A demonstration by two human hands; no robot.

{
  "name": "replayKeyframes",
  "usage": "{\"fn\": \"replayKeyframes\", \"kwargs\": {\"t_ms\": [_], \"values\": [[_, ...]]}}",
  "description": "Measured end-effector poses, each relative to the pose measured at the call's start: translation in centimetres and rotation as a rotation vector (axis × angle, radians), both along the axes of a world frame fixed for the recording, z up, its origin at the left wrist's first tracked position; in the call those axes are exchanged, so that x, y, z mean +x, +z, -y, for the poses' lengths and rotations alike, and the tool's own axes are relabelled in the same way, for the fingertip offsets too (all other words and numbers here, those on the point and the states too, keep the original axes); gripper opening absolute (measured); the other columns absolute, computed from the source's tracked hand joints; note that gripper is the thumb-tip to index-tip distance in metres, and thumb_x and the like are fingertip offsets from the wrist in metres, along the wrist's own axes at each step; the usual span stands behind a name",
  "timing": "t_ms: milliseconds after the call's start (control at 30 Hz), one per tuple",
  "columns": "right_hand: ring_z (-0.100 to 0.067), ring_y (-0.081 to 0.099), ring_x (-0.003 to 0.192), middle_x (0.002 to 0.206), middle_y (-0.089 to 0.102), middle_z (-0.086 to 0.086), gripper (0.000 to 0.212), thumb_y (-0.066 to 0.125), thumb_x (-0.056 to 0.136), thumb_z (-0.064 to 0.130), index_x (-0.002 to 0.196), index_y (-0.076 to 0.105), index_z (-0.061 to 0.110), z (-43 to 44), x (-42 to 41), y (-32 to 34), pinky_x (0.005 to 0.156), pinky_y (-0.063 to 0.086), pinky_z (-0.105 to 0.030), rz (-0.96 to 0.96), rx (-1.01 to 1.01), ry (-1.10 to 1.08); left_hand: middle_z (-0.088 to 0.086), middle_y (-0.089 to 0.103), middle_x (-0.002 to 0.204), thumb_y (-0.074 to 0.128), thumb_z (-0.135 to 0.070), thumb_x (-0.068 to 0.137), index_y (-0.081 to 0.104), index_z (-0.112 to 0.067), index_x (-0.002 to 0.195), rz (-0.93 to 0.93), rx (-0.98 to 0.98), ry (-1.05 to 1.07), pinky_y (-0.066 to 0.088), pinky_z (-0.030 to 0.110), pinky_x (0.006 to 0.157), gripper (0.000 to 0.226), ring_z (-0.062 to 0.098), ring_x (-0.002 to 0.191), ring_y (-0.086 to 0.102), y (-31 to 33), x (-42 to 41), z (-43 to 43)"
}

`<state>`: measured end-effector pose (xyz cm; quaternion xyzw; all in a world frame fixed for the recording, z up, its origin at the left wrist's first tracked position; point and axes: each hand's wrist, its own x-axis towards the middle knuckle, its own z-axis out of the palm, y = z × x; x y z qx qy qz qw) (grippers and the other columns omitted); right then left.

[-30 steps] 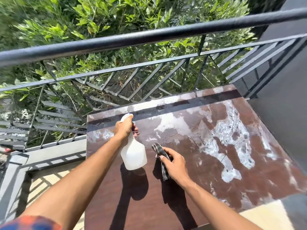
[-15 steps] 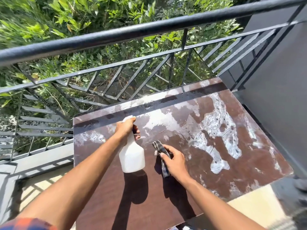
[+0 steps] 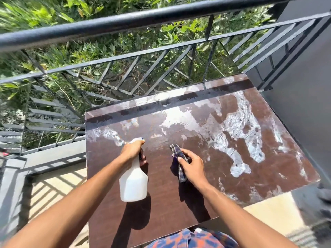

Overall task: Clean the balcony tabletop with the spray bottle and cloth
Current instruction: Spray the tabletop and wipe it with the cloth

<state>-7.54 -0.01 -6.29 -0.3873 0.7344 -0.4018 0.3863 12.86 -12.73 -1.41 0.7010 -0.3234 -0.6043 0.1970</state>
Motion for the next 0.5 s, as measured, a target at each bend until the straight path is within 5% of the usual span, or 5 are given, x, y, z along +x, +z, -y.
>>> {"fn": "replayKeyframes", "kwargs": {"t_ms": [67, 200, 300, 400, 500], "values": [[0.003, 0.067, 0.1, 0.106, 0.074, 0.021, 0.032, 0.071, 0.085, 0.017, 0.114, 0.074, 0.03, 0.2, 0.6, 0.0, 0.094, 0.053, -0.029, 0.001, 0.002, 0.006, 0.007, 0.044, 0.056, 0.059, -0.025, 0.092, 0.069, -0.029, 0.106, -0.015, 0.015, 0.034, 0.051, 0.034, 0.05, 0.017, 0.022, 0.043, 0.045, 0.0, 1.2, -0.8], [0.0, 0.066, 0.104, 0.11, 0.074, 0.017, 0.033, 0.071, 0.086, 0.02, 0.117, 0.073, 0.029, 1.2, 1.9, 0.6, 0.095, 0.051, -0.026, -0.021, 0.014, 0.036, 0.011, 0.053, 0.06, 0.067, -0.028, 0.089, 0.069, -0.018, 0.091, -0.048, 0.005, 0.082, 0.055, 0.042, 0.061, 0.01, 0.027, 0.053, 0.054, 0.6, 2.9, -1.6], [0.0, 0.066, 0.103, 0.108, 0.074, 0.02, 0.033, 0.071, 0.085, 0.023, 0.117, 0.073, 0.031, 2.4, 2.9, 0.8, 0.094, 0.052, -0.028, -0.028, -0.008, 0.073, 0.013, 0.053, 0.067, 0.064, -0.023, 0.095, 0.061, -0.012, 0.092, -0.05, -0.02, 0.101, 0.048, 0.028, 0.048, 0.012, 0.022, 0.047, 0.056, 1.2, 4.0, -1.6], [-0.005, 0.067, 0.103, 0.107, 0.073, 0.018, 0.031, 0.069, 0.087, 0.027, 0.118, 0.072, 0.03, 4.8, 2.9, 1.6, 0.092, 0.051, -0.028, -0.073, -0.033, 0.072, 0.012, 0.052, 0.063, 0.071, -0.025, 0.086, 0.066, -0.006, 0.101, -0.117, -0.021, 0.205, 0.047, 0.036, 0.056, 0.025, 0.027, 0.054, 0.055, 1.3, 5.2, -1.2], [-0.013, 0.067, 0.105, 0.109, 0.074, 0.009, 0.032, 0.064, 0.091, 0.029, 0.122, 0.07, 0.027, 8.1, 2.3, 2.1, 0.093, 0.05, -0.031, -0.142, -0.074, 0.048, 0.012, 0.055, 0.061, 0.075, -0.032, 0.075, 0.073, -0.014, 0.084, -0.094, -0.048, 0.223, 0.052, 0.042, 0.066, 0.02, 0.03, 0.064, 0.057, 1.3, 6.2, -0.8]]}}
